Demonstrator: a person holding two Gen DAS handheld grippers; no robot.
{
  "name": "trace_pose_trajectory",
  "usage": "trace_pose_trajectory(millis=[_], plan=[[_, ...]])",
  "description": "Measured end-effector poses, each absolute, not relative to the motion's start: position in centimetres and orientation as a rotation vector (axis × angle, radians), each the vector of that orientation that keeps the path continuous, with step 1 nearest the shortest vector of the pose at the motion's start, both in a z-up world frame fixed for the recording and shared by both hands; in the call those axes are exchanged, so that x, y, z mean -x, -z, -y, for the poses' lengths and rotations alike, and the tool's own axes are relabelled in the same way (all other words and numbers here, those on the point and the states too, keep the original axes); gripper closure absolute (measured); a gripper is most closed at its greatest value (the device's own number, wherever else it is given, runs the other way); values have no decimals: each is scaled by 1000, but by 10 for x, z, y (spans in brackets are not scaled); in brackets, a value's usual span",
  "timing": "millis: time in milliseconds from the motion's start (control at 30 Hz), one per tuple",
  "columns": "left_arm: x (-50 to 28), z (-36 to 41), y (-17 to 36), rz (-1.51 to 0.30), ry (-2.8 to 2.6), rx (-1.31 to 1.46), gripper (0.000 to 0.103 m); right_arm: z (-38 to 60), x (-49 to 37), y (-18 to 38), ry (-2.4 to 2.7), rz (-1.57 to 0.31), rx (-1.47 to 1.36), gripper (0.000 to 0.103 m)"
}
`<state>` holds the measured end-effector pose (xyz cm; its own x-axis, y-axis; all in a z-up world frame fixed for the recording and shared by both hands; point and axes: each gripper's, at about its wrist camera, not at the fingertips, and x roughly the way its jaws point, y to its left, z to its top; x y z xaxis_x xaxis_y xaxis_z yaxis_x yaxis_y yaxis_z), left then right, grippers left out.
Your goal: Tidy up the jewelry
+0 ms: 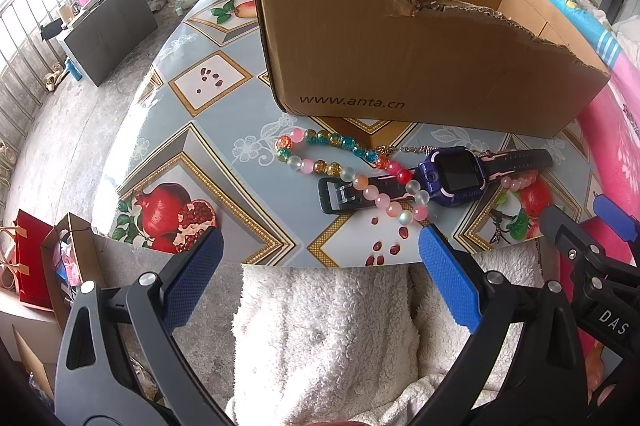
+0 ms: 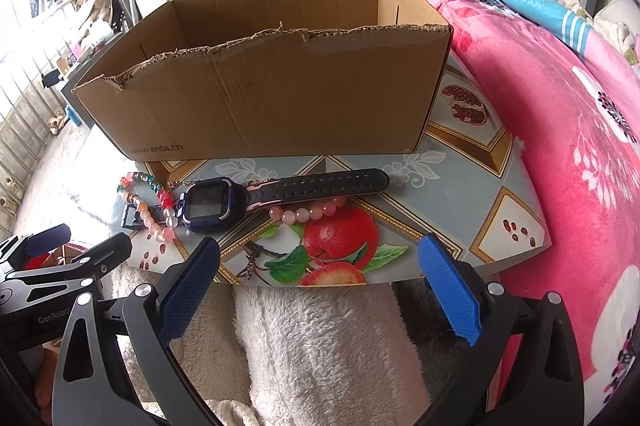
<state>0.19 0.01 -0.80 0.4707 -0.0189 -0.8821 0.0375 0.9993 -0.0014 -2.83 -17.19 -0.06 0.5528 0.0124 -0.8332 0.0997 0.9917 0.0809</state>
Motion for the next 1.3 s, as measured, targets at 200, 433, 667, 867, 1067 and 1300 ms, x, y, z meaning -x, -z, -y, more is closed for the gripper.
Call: trace_pose_trajectory(millis=[200, 433, 667, 867, 1067, 1300], plan=[[-2, 0, 8, -1080, 35, -18, 9, 171, 29, 1, 52, -985, -124, 6], [0, 0, 9, -1081, 35, -17, 8, 171, 29, 1, 52, -986, -126, 6], [-1, 0, 9, -1082, 35, -17, 8, 171, 29, 1, 52, -986, -126, 6], [-1, 0, 10, -1082, 35, -16, 8, 171, 29, 1, 52, -986, -125, 6], [-1, 0, 10, -1083, 35, -17, 9, 172, 29, 1, 52, -985, -127, 6], [0, 1, 11, -1083, 35, -16, 8, 172, 29, 1, 52, -986, -126, 6]])
